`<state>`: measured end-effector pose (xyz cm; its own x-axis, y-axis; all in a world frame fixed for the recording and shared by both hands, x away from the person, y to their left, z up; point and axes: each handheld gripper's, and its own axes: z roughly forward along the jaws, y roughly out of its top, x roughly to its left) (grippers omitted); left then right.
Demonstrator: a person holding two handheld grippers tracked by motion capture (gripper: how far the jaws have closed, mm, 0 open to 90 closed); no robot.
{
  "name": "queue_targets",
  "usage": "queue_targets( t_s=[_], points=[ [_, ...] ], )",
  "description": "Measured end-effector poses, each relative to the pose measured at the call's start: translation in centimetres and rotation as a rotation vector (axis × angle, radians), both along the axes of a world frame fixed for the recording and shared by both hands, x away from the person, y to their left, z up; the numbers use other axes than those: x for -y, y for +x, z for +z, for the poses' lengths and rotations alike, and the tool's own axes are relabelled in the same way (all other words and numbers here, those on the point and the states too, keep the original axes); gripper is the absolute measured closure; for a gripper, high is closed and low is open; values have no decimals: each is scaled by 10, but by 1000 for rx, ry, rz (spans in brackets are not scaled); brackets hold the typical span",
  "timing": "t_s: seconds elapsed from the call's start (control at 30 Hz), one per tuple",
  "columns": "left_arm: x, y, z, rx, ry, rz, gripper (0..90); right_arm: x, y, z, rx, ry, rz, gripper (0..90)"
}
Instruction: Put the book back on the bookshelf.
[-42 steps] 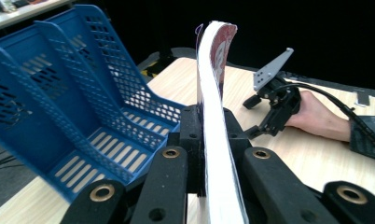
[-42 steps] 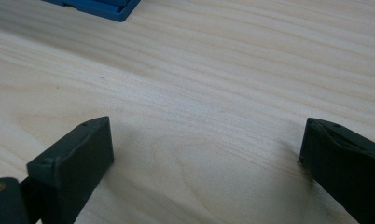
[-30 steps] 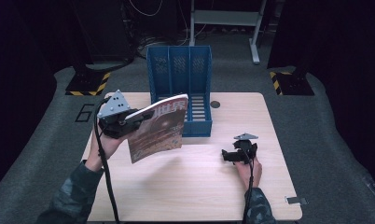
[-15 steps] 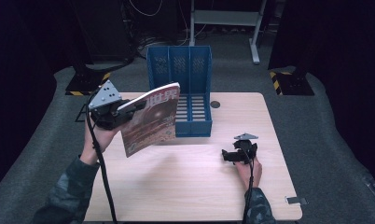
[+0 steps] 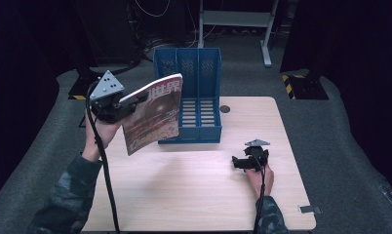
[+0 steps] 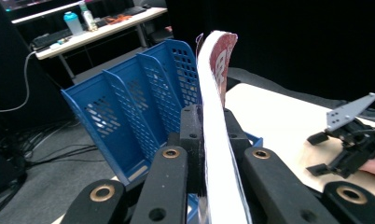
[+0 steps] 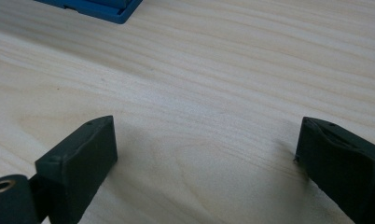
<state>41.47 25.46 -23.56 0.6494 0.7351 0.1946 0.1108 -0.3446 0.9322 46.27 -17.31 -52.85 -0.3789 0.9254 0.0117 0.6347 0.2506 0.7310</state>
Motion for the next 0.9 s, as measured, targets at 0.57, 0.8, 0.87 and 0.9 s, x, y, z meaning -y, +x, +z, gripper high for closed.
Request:
queue_targets(
  t_s=[0.57,0.8,0.87,0.9],
  points=[
    [1,34,15,21,-15,110,838,0,0,0,1,0,-1,50],
    [6,47,14,30,-42,172,838,0,0,0,2,-1,1,50],
    [6,52,14,26,-47,191,838,0,0,0,2,-3,2,50],
    [7,54,14,26,-49,203,837,0,0,0,2,-1,1,50]
  ],
)
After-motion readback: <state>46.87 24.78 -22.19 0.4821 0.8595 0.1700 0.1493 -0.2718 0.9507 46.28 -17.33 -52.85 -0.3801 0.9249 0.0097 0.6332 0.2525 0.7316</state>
